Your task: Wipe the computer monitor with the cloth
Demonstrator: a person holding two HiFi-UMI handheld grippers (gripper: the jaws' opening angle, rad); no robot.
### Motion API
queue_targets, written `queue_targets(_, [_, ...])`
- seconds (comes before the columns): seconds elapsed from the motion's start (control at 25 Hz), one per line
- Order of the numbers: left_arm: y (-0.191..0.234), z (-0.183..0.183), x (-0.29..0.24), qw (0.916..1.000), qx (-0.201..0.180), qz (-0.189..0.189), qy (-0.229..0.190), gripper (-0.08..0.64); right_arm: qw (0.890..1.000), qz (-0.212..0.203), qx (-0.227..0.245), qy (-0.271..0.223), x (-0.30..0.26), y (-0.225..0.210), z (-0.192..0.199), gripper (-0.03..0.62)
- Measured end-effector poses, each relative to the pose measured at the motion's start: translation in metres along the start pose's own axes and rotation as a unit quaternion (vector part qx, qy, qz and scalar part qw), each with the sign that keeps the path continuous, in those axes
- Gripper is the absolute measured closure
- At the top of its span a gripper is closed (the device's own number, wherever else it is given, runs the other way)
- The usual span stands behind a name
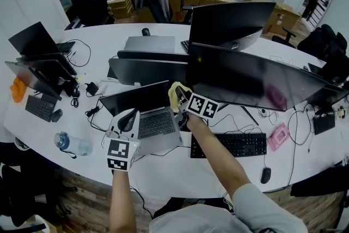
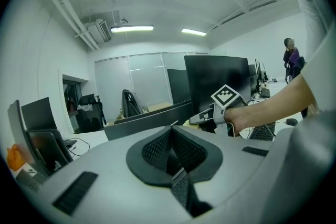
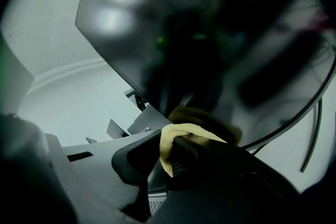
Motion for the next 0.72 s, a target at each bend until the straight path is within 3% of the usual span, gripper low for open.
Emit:
queue_targets(0.24, [-0.001,-0.023,0.002,0.9995,-0.013,0.003,-0.028,0.540,1.000,-0.003,0.004,-0.027,0.010,0.037,-0.030,0.540])
queue_targets(0.72, [-0.002,-0.063,0.006,0.9975,-0.028,0.008,-0.064,0.540,0.996,-0.048,0.002,-0.074,0.033,0.107,-0.097,0.540])
Point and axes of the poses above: the fingertips, and each gripper's own axes: x backward along the fingers, y to its left, z out of its underside, the point moved 8 cm from there along x, backward along the fingers, and after that the axes turned 10 degrees about -y, right-handed, at the moved point
